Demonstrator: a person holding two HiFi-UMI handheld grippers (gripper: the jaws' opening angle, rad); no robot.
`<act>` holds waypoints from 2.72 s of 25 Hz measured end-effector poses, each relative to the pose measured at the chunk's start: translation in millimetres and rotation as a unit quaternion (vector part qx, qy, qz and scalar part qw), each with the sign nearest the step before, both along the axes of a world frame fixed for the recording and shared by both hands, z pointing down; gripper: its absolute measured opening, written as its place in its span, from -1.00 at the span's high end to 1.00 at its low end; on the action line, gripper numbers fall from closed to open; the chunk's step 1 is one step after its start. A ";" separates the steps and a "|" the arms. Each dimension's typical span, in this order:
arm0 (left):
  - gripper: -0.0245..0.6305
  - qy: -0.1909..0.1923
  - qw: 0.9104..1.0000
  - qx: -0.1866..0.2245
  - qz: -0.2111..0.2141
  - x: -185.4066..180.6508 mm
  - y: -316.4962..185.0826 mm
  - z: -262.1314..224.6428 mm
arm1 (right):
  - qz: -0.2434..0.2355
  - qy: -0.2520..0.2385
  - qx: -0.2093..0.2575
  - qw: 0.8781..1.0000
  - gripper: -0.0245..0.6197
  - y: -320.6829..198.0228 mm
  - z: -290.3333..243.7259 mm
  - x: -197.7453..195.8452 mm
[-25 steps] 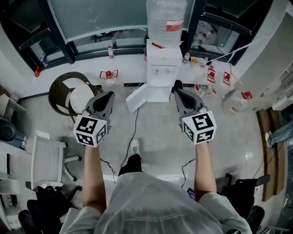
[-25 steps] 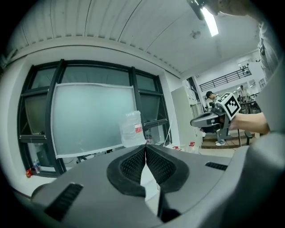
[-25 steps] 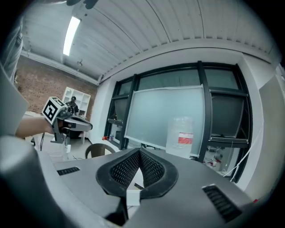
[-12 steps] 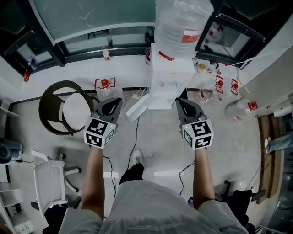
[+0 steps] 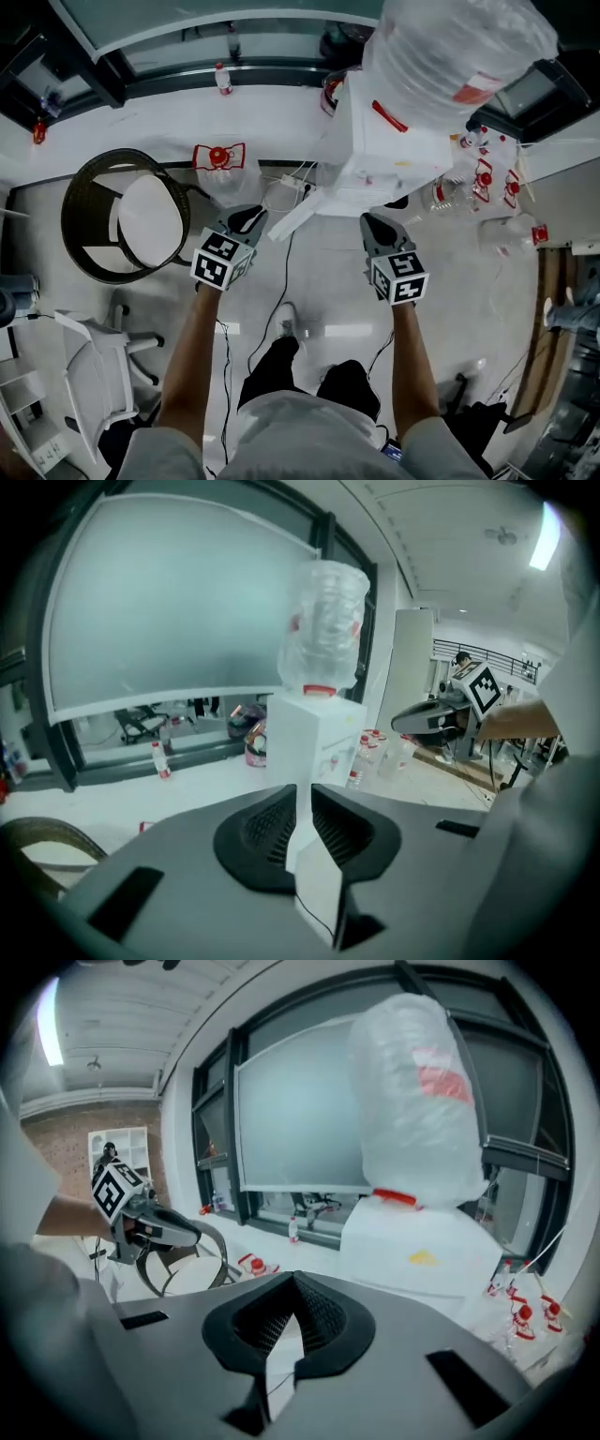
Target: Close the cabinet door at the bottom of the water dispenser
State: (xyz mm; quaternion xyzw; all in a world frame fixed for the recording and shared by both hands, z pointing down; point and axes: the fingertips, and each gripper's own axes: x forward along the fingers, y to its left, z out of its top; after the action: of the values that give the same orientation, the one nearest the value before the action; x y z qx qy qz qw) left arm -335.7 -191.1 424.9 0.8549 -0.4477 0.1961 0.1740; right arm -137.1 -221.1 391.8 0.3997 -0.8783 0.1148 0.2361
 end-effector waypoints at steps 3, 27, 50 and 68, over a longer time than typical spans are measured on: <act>0.49 0.017 0.998 -0.062 -0.001 -0.6 -11.9 84.5 | -0.009 0.021 -0.043 0.999 0.84 -6.9 73.3 -8.1; 0.29 -0.076 0.973 -0.217 0.000 28.9 3.2 465.5 | 0.049 0.045 -0.159 0.985 0.62 62.5 385.4 67.7; 0.27 0.132 0.928 -0.304 -0.169 234.1 52.3 464.3 | 0.136 0.066 -0.147 0.978 0.62 80.7 377.6 240.5; 0.10 0.277 0.873 -0.306 -0.259 401.2 -43.1 462.4 | 0.100 0.077 -0.149 0.981 0.60 35.7 401.7 383.1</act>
State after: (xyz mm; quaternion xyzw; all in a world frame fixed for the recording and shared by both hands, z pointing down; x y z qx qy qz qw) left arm 65.5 -234.2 887.3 0.6314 -0.5046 0.0263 0.5882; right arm 246.0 -185.4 793.5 0.4536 -0.7859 0.2365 0.3474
